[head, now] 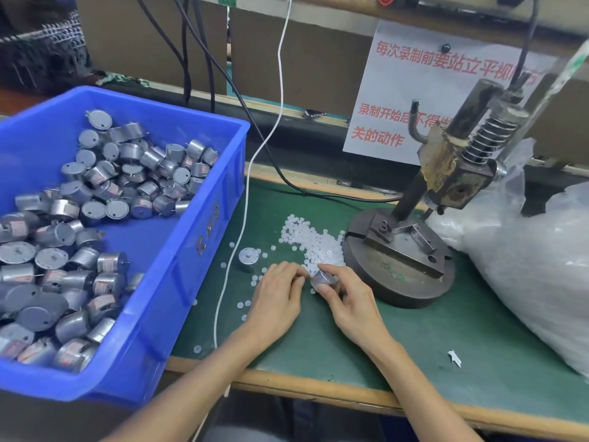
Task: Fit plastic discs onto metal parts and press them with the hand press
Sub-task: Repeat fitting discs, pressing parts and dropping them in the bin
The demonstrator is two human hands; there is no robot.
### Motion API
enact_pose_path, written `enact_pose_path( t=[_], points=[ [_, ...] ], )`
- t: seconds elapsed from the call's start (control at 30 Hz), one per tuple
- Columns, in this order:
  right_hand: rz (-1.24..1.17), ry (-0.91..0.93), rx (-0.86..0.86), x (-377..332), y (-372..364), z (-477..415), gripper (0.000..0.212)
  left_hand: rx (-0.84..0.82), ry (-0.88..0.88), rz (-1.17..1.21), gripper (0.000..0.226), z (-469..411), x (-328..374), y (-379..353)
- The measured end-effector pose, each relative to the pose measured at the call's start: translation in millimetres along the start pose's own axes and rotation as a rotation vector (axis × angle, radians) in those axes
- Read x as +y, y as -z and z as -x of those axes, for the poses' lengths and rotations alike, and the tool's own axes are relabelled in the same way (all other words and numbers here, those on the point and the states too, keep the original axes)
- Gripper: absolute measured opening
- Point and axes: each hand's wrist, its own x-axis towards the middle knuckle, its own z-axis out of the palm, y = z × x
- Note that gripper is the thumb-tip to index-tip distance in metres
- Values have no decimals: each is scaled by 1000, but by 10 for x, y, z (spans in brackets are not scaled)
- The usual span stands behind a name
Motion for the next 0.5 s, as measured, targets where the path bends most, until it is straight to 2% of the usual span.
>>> enact_pose_path(
  t=[0.3, 0.5],
  points=[
    [16, 38, 20, -4, -3, 13, 29, -24, 8, 17, 5, 21, 15, 9],
    [147, 166, -8, -11, -38, 43, 29, -33, 29, 22, 8, 21, 6, 7]
  ],
)
